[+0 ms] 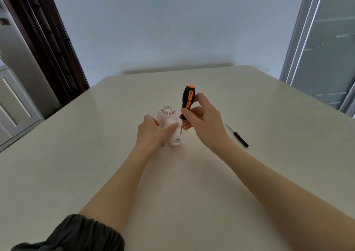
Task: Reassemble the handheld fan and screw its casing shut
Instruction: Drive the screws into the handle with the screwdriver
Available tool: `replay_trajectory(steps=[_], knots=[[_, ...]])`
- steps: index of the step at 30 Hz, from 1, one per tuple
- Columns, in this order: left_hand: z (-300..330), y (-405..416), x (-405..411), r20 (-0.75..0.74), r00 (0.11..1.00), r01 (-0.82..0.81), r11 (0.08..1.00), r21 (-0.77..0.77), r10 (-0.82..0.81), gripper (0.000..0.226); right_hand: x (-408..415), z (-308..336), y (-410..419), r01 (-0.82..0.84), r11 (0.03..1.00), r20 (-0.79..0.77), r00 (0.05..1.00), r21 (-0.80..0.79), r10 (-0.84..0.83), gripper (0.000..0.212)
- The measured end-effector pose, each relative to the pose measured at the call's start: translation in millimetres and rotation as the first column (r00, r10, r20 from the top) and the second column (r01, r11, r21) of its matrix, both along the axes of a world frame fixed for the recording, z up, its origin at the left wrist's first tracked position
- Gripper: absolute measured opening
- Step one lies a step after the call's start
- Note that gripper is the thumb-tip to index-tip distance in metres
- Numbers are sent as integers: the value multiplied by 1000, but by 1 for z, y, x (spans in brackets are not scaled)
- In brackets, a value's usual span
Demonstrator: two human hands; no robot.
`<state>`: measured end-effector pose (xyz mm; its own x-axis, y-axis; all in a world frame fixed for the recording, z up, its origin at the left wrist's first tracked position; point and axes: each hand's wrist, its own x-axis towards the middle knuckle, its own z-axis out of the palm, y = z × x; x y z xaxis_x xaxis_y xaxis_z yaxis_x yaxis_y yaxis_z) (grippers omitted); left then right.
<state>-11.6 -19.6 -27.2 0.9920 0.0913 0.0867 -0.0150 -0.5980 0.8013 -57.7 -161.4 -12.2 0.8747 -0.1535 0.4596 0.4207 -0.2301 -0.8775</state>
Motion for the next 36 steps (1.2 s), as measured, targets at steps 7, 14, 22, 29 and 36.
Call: replay_trajectory(steps=[7,14,22,29,36], knots=[[5,-1,5,-85,993,79,996,-45,-83,47,-2,1,2,2,1000,12,1000,-28,-2,9],[4,1,6,-130,986,45,918,-394,-104,40,-4,3,3,36,990,71,997,-140,-26,16],[0,5,11,26,1000,15,750,-661,3,45,-6,-3,4,156,949,183,977,-276,-107,17],[-9,9,21,90,995,40,712,-701,32,40,-8,-3,4,214,871,168,974,-443,-154,10],[-15,12,26,116,993,85,754,-652,-12,25,-8,-3,6,249,702,187,968,-667,-166,11]])
